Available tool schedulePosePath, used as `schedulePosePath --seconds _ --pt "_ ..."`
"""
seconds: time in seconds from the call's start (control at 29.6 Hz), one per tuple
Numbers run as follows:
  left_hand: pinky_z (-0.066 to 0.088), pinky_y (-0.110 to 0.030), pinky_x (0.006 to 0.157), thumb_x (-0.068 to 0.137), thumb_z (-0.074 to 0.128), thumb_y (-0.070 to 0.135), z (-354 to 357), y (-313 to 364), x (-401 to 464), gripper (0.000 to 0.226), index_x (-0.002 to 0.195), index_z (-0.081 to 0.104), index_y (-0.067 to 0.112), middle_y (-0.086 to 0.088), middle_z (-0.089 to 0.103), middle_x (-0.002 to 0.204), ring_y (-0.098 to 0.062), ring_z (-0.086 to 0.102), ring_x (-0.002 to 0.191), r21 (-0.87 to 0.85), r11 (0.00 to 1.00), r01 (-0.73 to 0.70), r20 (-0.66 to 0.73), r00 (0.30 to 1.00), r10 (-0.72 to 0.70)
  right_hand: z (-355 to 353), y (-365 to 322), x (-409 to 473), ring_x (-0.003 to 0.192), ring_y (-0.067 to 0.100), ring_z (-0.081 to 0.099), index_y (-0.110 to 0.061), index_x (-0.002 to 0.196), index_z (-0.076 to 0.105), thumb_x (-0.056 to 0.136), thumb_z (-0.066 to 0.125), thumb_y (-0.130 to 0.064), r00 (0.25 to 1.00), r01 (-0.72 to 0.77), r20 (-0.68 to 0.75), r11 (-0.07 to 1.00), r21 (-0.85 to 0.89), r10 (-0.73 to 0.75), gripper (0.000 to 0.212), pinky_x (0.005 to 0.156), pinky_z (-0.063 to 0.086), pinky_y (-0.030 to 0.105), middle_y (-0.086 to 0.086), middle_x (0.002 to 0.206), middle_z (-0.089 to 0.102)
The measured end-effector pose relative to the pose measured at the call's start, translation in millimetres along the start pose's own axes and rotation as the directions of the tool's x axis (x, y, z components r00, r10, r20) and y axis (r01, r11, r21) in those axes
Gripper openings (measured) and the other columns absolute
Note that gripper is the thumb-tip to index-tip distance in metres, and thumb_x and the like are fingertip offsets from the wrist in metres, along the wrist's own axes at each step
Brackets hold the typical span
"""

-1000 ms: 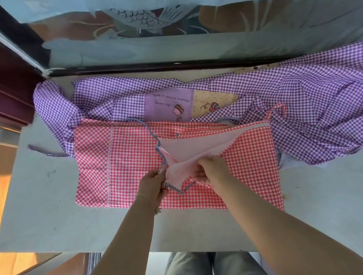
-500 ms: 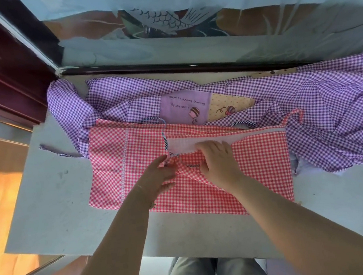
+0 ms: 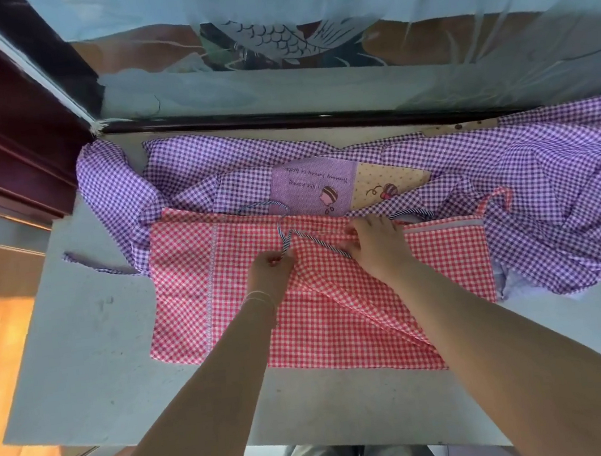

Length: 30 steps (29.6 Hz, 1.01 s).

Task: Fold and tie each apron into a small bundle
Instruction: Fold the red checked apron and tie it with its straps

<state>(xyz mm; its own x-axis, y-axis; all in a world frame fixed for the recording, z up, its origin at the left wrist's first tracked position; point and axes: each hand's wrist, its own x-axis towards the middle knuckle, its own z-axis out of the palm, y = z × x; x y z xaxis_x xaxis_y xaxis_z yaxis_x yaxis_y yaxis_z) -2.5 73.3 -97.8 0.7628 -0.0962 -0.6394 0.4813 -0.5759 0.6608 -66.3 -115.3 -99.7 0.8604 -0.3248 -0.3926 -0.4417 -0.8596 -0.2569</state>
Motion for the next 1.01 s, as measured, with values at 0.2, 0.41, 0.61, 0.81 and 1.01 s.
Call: schedulePosePath --seconds 0.2,0.41,0.61,0.81,1.01 --pt "0.049 -0.037 0.092 0.095 0.053 0.038 10 9 13 0.036 0.113 0.06 0.008 -0.006 0.066 0.105 -0.027 0.061 0.096 0.167 0.984 -0.062 0.013 0.998 0.06 14 9 -7 0.117 0.024 0.045 -0.02 0.114 0.06 0.099 0.041 -0.041 0.989 -0.019 -0.149 0.997 -0.069 0.008 0.031 0.106 0.03 0.04 0.002 0.12 0.055" --pt "0.047 -0.032 0.077 0.1 0.042 0.021 23 24 16 0.018 0.103 0.053 0.007 -0.003 0.06 0.089 -0.019 0.056 0.08 0.026 0.97 -0.24 -0.062 0.968 0.241 20 12 -29 0.118 0.026 0.047 -0.019 0.113 0.057 0.094 0.052 -0.033 0.89 -0.086 -0.437 0.989 0.116 0.129 0.023 0.106 0.037 0.045 0.004 0.12 0.054" --pt "0.051 -0.038 0.089 0.097 0.047 0.015 25 32 34 0.029 0.126 0.046 0.015 0.0 0.06 0.107 -0.022 0.06 0.096 -0.055 0.982 -0.181 -0.035 0.983 0.18 35 56 -75 0.132 0.032 0.043 -0.019 0.13 0.052 0.096 0.031 -0.047 0.936 -0.121 -0.334 0.993 -0.01 0.111 0.049 0.112 0.027 0.057 0.007 0.138 0.052" --pt "0.044 -0.03 0.081 0.096 0.052 0.026 27 40 60 0.024 0.084 0.062 0.008 -0.004 0.057 0.082 -0.022 0.052 0.084 0.037 0.999 0.011 -0.017 1.0 -0.01 52 74 -86 0.14 0.035 0.032 -0.028 0.148 0.028 0.095 0.009 -0.063 0.988 -0.156 -0.025 0.977 -0.145 0.154 0.066 0.11 0.018 0.066 0.005 0.153 0.035" --pt "0.029 -0.012 0.033 0.093 0.041 0.017 -4 65 90 0.023 0.07 0.046 0.019 0.007 0.052 0.053 -0.004 0.043 0.033 -0.476 0.821 0.315 0.123 0.948 -0.292 57 71 -74 0.148 0.033 0.003 -0.036 0.15 0.001 0.078 -0.019 -0.075 0.982 -0.177 0.028 0.971 -0.162 0.184 0.085 0.111 -0.005 0.064 0.001 0.162 0.004"
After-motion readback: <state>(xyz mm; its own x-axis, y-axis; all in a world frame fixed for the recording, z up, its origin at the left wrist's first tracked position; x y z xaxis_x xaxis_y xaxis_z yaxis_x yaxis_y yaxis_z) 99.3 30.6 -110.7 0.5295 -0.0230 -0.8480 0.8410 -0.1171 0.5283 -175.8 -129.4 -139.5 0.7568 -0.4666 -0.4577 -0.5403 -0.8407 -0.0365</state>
